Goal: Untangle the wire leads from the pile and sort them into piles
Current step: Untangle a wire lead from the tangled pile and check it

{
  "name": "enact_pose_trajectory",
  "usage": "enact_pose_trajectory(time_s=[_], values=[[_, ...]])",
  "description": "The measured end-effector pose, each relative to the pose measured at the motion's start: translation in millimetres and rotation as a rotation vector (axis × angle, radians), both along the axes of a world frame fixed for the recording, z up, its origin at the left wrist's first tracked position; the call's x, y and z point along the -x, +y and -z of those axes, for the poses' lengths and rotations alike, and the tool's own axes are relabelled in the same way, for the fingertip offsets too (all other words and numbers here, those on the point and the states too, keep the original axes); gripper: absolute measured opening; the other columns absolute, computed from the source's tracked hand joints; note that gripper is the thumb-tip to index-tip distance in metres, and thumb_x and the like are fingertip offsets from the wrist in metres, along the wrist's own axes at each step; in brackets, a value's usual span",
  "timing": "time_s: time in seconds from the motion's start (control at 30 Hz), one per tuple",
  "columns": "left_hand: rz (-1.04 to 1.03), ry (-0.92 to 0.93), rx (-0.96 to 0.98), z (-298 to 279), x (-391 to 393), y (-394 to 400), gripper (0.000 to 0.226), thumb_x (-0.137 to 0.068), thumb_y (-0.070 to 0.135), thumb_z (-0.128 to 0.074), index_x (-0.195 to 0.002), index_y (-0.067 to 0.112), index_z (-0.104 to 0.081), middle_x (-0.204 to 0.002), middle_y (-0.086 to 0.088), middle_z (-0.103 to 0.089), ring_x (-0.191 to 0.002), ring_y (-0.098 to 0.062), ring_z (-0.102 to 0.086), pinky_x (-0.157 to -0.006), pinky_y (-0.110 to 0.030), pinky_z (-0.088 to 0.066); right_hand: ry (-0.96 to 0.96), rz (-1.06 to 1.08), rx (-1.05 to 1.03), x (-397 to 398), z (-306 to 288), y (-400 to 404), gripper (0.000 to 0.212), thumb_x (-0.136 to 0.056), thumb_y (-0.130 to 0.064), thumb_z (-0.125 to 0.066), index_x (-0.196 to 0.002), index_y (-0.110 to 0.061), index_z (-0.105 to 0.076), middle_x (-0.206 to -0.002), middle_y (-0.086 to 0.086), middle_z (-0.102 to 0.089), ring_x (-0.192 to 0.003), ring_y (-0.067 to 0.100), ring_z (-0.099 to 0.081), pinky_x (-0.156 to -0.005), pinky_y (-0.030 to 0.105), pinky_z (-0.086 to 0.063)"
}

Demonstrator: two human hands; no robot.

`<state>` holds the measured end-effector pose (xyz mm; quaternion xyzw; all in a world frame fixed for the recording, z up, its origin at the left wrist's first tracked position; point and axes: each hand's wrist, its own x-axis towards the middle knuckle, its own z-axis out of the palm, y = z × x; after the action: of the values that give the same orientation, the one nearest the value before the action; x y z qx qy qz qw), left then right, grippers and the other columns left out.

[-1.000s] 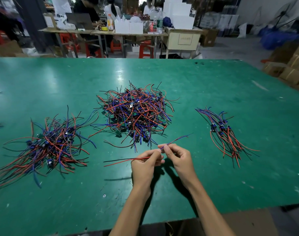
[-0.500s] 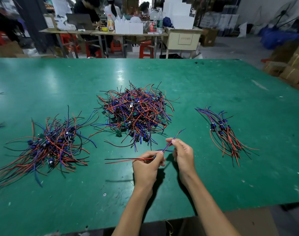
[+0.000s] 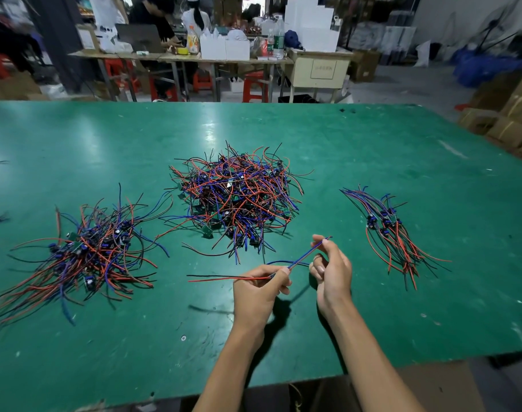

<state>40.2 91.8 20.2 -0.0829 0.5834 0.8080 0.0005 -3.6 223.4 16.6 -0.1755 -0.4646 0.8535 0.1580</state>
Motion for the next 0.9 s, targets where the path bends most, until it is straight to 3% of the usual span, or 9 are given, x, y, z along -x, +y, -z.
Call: enact_pose_trajectory(time_s=[0.07, 0.2, 0.3, 0.4, 0.53, 0.77, 0.9], values=[[-0.027, -0.015, -0.024, -0.9, 1.1, -0.4, 0.015, -0.086, 0.0, -0.072, -0.073, 0.006, -0.077, -0.064, -0.012, -0.069, -0.052, -0.015, -0.059, -0.056, -0.017, -0.048, 0.03, -0.023, -0.056, -5.1, 1.2, 1.3, 0.027, -0.103, -0.012, -0.047, -0.091, -0.012, -0.072, -0.084, 0.0, -0.061, -0.041, 0.005, -0.025, -0.04, 0.018, -0.018], [-0.064, -0.074, -0.108, -1.1, 6.0, -6.2, 0.012, -0.087, 0.0, -0.07, -0.08, 0.005, -0.079, -0.067, -0.012, -0.07, -0.056, -0.014, -0.06, -0.057, -0.016, -0.049, 0.125, -0.295, -0.477, -20.4, 1.8, -7.4, 0.026, -0.098, -0.032, -0.058, -0.099, -0.017, -0.079, -0.082, -0.006, -0.069, -0.048, -0.001, -0.042, -0.044, 0.011, -0.036], [0.021, -0.067, -0.127, -1.4, 6.2, -9.1, 0.01, -0.089, 0.01, -0.072, -0.084, 0.007, -0.081, -0.075, -0.014, -0.071, -0.063, -0.018, -0.064, -0.062, -0.019, -0.053, 0.158, -0.399, -0.628, -23.9, 1.4, -12.0, 0.016, -0.095, -0.025, -0.067, -0.095, -0.015, -0.08, -0.082, -0.004, -0.076, -0.06, -0.001, -0.055, -0.056, 0.013, -0.042], [0.095, -0.074, -0.164, -4.1, 6.4, -12.5, 0.026, -0.092, 0.028, -0.067, -0.098, 0.006, -0.078, -0.09, -0.017, -0.076, -0.073, -0.022, -0.072, -0.071, -0.024, -0.056, 0.12, -0.336, -0.537, -23.6, 1.0, -6.6, 0.014, -0.098, -0.015, -0.065, -0.094, -0.01, -0.078, -0.087, 0.007, -0.078, -0.063, 0.004, -0.061, -0.057, 0.014, -0.045], [0.157, -0.078, -0.277, -4.4, 6.7, -21.9, 0.034, -0.101, 0.034, -0.054, -0.119, 0.009, -0.069, -0.107, -0.018, -0.075, -0.071, -0.017, -0.072, -0.068, -0.022, -0.058, 0.069, -0.275, -0.411, -22.5, 0.8, -6.5, 0.016, -0.1, -0.019, -0.061, -0.095, -0.013, -0.075, -0.088, 0.008, -0.079, -0.059, 0.012, -0.067, -0.055, 0.014, -0.047], [0.002, -0.031, -0.38, 1.9, 5.4, -25.2, 0.018, -0.097, 0.02, -0.061, -0.103, 0.012, -0.077, -0.112, -0.005, -0.076, -0.068, -0.006, -0.068, -0.067, -0.015, -0.055, 0.027, -0.214, -0.308, -18.4, 1.3, -6.5, 0.016, -0.101, -0.022, -0.059, -0.099, -0.011, -0.071, -0.088, 0.011, -0.079, -0.059, 0.013, -0.068, -0.054, 0.016, -0.046], [-0.029, -0.014, -0.385, 3.3, 5.0, -24.9, 0.018, -0.09, 0.021, -0.067, -0.101, 0.013, -0.079, -0.11, -0.006, -0.076, -0.066, -0.006, -0.067, -0.067, -0.015, -0.055, 0.023, -0.166, -0.294, -16.5, 2.5, -4.9, 0.016, -0.101, -0.022, -0.06, -0.099, -0.011, -0.072, -0.086, 0.008, -0.078, -0.059, 0.012, -0.067, -0.055, 0.014, -0.046]])
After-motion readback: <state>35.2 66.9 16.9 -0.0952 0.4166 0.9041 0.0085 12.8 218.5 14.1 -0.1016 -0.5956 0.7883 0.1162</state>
